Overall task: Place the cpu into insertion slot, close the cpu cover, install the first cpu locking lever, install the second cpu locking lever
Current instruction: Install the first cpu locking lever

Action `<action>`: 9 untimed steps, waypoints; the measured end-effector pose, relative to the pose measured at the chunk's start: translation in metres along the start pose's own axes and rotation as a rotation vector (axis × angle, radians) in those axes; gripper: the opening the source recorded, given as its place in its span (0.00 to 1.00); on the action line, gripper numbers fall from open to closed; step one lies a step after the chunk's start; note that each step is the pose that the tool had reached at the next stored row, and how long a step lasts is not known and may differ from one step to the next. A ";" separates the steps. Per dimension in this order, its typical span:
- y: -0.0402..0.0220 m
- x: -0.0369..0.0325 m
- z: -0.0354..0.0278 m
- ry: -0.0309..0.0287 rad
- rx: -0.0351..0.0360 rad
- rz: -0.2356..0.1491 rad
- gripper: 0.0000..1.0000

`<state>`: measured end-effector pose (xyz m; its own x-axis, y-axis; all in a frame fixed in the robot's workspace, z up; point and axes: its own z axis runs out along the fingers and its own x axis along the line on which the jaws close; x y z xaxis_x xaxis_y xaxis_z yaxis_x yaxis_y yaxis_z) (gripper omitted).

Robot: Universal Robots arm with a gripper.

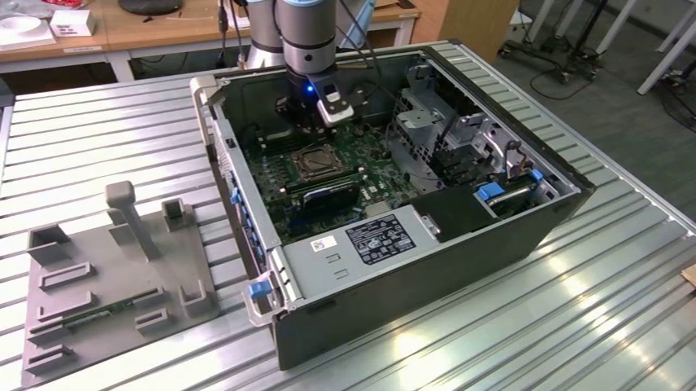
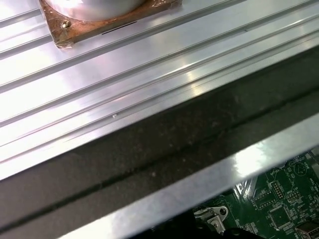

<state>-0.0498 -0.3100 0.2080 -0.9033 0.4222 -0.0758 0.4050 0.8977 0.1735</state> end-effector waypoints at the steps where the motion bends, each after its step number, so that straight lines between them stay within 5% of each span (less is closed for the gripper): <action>1: 0.0001 0.0002 -0.0001 -0.0003 0.0000 0.000 0.11; 9: 0.0006 0.0025 -0.0001 -0.0021 -0.0015 0.000 0.11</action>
<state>-0.0517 -0.3084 0.2080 -0.9031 0.4223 -0.0779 0.4046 0.8976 0.1750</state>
